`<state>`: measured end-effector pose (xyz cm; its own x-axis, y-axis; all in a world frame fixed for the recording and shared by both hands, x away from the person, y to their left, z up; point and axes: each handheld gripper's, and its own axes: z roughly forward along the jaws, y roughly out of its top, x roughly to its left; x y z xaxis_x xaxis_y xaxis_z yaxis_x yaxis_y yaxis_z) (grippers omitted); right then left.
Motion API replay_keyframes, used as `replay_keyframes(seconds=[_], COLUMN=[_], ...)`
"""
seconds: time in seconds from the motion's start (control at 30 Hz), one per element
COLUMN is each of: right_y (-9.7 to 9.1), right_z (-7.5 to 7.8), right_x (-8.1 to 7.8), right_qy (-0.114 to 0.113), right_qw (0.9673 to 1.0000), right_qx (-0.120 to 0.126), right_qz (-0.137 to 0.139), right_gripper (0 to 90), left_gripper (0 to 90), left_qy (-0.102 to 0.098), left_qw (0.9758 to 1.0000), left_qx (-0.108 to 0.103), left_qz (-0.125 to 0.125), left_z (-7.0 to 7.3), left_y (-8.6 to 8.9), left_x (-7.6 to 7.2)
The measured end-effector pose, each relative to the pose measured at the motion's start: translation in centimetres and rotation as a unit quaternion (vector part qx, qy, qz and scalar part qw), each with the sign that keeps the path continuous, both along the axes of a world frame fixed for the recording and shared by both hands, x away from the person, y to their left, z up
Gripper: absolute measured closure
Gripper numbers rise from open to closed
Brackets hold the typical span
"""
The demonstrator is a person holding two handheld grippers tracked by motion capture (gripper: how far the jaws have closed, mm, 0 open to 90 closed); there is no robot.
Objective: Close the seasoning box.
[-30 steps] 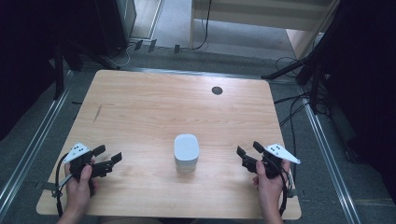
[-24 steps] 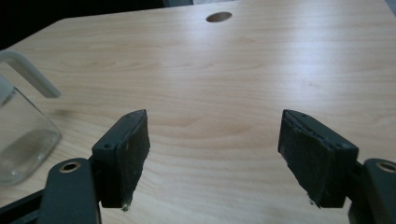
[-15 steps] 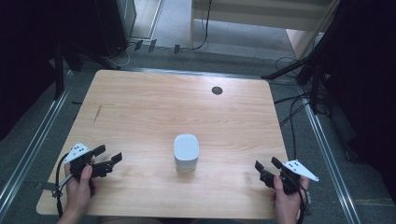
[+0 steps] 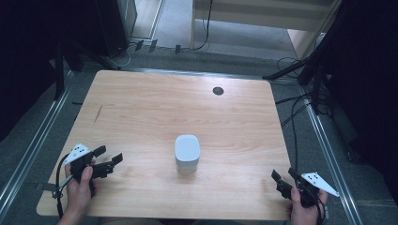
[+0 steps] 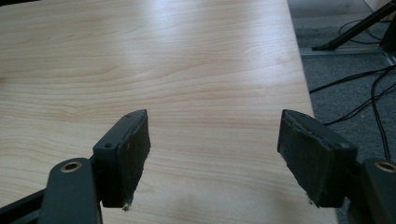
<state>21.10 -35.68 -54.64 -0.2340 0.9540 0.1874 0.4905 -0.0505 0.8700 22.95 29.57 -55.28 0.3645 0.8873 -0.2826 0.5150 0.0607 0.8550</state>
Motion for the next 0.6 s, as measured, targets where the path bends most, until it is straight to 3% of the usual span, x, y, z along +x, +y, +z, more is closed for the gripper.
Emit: replay_keyframes(seconds=[0.23, 0.5, 0.6], right_y=[-0.5, -0.4, -0.3], right_z=[0.0, 0.0, 0.0], right_x=[-1.2, -1.3, -1.4], right_qy=[-0.007, -0.006, -0.007], right_qw=[0.9996, 0.9994, 0.9993], right_qx=[-0.027, -0.035, -0.037], right_qz=[0.005, 0.001, 0.002], right_gripper=[25.8, 26.0, 26.7], left_gripper=[15.2, 15.2, 15.2], left_qy=[0.0, 0.004, -0.006], left_qw=[1.0, 1.0, 1.0], left_qx=[0.002, 0.0, 0.005], left_qz=[-0.001, 0.0, 0.003], left_z=[0.0, 0.0, 0.0], left_y=[0.0, 0.0, 0.0], left_x=[0.0, 0.1, 0.0])
